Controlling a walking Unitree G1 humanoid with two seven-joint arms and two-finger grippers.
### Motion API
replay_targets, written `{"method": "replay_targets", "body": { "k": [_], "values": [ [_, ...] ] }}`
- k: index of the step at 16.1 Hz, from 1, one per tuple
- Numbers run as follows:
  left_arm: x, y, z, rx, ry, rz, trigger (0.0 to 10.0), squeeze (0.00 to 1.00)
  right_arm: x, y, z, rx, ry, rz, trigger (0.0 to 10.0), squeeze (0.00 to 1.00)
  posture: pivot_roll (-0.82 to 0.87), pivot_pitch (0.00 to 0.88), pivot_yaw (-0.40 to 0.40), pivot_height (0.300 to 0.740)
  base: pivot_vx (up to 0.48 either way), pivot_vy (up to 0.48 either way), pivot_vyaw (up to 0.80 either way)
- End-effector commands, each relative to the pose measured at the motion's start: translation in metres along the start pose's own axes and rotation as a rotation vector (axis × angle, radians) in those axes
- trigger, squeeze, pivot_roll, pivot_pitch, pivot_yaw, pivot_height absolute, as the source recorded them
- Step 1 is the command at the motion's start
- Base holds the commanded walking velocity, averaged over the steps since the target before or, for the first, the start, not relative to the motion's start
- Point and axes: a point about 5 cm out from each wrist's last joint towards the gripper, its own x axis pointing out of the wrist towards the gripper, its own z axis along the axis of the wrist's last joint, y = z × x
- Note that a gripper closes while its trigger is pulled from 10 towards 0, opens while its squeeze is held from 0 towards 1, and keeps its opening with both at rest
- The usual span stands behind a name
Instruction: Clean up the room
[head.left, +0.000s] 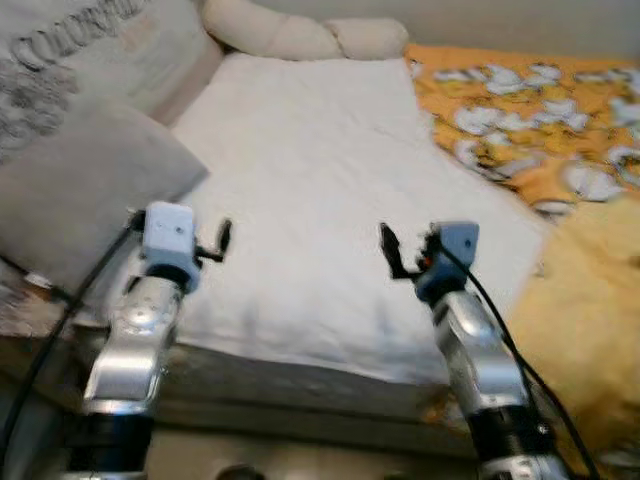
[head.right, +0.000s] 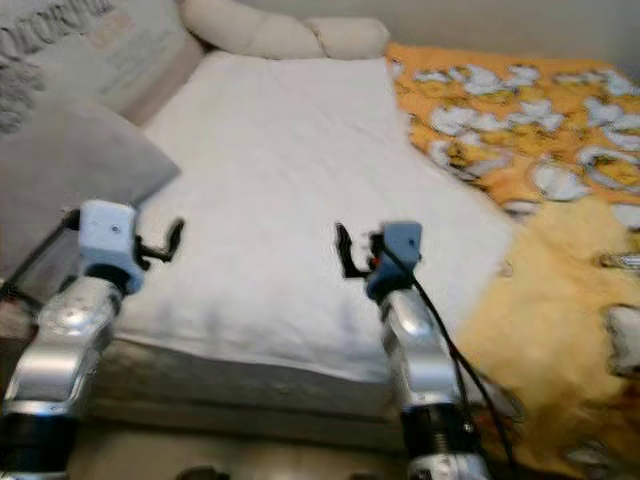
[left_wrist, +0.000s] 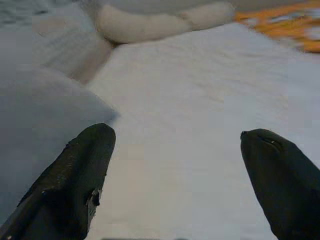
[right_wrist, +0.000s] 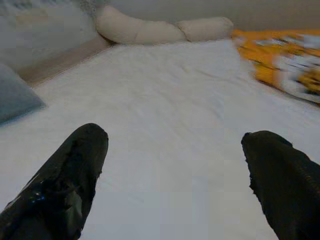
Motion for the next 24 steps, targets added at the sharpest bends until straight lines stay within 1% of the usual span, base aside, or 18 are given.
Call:
{"method": "replay_targets", "body": {
  "k": [1,12,16,24],
  "values": [
    [0.0017,0.0028,0.0036,0.020,-0.010,-0.001,10.0,1.00,0.0023,0.0000,0.0053,-0.003,-0.019,-0.009,10.0,1.00,-0.02,0.000,0.001,0.740,0.000,-0.371,0.00],
    [0.0024,0.0013,0.0031,0.027,-0.012,-0.014,10.0,1.00,0.0033,-0.0016,0.0022,-0.010,0.004,-0.021,10.0,1.00,-0.02,0.000,0.000,0.740,0.000,-0.372,0.00],
    [0.0024,0.0009,0.0031,0.029,-0.012,-0.014,10.0,1.00,0.0031,-0.0035,0.0018,0.001,0.004,-0.034,10.0,1.00,-0.02,0.000,0.000,0.740,0.000,-0.371,0.00],
    [0.0020,0.0007,0.0021,0.025,-0.018,-0.013,10.0,1.00,0.0022,-0.0016,-0.0010,0.005,0.010,-0.029,10.0,1.00,-0.02,0.000,-0.005,0.740,0.000,-0.365,0.00]
  ]
}}
